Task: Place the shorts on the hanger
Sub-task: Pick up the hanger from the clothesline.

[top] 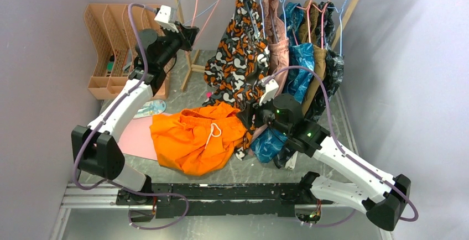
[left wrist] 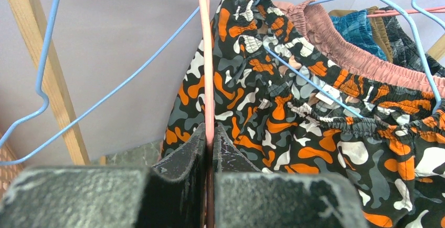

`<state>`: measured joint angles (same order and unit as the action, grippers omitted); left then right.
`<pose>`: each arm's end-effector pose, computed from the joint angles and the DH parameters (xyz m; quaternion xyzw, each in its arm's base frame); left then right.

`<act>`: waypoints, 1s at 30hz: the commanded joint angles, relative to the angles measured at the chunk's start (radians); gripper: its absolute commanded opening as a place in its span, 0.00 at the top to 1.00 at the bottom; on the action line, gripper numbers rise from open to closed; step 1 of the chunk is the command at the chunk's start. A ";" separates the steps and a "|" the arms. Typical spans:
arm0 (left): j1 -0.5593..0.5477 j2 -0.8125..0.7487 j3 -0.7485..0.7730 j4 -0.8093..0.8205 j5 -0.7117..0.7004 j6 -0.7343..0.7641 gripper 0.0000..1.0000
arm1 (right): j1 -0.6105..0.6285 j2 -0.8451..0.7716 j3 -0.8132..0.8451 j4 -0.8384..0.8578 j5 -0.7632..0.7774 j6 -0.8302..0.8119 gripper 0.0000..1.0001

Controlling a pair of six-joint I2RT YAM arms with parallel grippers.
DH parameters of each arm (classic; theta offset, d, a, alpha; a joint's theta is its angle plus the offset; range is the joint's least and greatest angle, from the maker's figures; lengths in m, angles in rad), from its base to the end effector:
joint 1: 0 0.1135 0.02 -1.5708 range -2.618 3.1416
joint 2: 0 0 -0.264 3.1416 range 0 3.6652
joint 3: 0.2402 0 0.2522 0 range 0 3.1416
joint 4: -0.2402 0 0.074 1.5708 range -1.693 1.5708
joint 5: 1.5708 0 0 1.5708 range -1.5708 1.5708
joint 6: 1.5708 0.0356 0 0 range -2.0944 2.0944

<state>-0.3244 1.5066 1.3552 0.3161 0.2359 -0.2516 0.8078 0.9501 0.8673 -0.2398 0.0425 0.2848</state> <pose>0.3399 -0.1231 0.4171 0.1131 0.6384 -0.2881 0.7048 0.1528 0.1576 0.3331 -0.1977 0.7869 0.2888 0.5082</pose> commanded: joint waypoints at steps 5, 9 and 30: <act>-0.005 0.015 -0.045 0.181 0.007 -0.010 0.93 | -0.003 -0.013 -0.014 -0.015 0.017 -0.011 0.39; -0.007 0.018 -0.067 0.199 0.021 -0.003 0.93 | -0.003 -0.011 -0.018 -0.008 0.017 -0.011 0.39; -0.007 -0.108 -0.254 0.282 0.021 0.005 0.93 | -0.003 0.004 -0.025 0.004 0.010 -0.004 0.39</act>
<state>-0.3248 1.4754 1.1275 0.5495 0.2478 -0.2615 0.8070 0.9607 0.8558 -0.2531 0.0490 0.2840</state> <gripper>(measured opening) 0.085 0.610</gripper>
